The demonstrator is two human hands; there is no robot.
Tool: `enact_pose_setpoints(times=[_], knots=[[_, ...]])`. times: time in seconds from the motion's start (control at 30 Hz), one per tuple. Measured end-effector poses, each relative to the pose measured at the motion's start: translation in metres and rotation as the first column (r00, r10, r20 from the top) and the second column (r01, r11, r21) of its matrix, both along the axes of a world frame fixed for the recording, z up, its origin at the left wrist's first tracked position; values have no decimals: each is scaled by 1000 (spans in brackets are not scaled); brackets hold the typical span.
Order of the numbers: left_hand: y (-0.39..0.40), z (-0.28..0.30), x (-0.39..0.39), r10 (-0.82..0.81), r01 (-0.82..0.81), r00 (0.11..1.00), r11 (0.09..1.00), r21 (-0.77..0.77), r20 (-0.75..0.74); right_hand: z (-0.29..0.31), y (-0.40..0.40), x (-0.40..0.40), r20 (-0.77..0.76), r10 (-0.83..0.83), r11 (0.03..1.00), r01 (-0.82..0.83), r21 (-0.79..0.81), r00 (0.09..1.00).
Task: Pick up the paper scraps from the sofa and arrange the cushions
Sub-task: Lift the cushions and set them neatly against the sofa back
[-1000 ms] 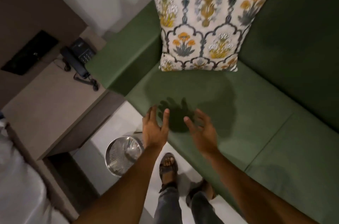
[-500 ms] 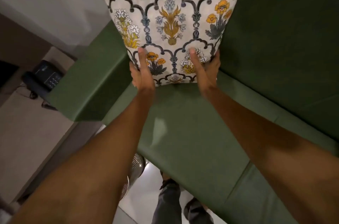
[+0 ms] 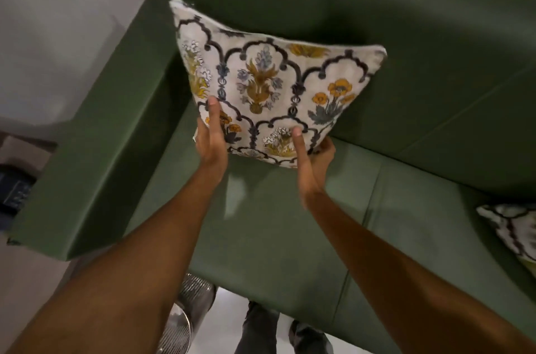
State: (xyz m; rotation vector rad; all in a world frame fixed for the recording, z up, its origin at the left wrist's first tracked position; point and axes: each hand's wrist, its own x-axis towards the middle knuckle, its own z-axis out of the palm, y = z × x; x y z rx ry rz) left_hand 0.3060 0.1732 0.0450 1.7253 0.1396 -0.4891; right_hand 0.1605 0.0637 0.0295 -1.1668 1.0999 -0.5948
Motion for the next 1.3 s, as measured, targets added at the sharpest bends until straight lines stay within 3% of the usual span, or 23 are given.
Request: enact_pose_setpoints(times=[0.1,0.37,0.5,0.57,0.77,0.9,1.03,1.1,1.2,1.3], knots=[[-28,1,-4,-188,189,982,982,-7,25,-3,0,-29,11,-80,989,78,125,997],[-22,-16,-45,-107,97,992,984,151,60,-2,-12,-55,-31,-17,993,20,114,999],[-15,-31,-102,-8,63,987,936,346,-159,-1,-12,-93,-105,-40,985,57,160,994],[-21,-34,-137,0,102,961,929,356,-275,-2,-18,-123,-160,-60,979,89,182,985],[-83,-19,-249,-309,430,851,874,226,-423,-3,-49,-253,-283,-212,932,281,230,935],[-172,11,-361,-546,641,739,750,162,-396,-11,-92,-396,-365,-447,814,540,212,817],[-203,13,-380,-671,721,687,678,145,-279,-9,-106,-439,-360,-525,763,614,204,772],[-230,17,-418,-758,781,624,605,152,-190,-6,-126,-486,-346,-629,687,706,171,696],[-279,25,-484,-804,814,578,557,164,-139,3,-162,-551,-316,-762,566,818,101,566],[-321,21,-531,-830,837,546,533,123,-115,8,-194,-595,-233,-800,553,830,71,553]])
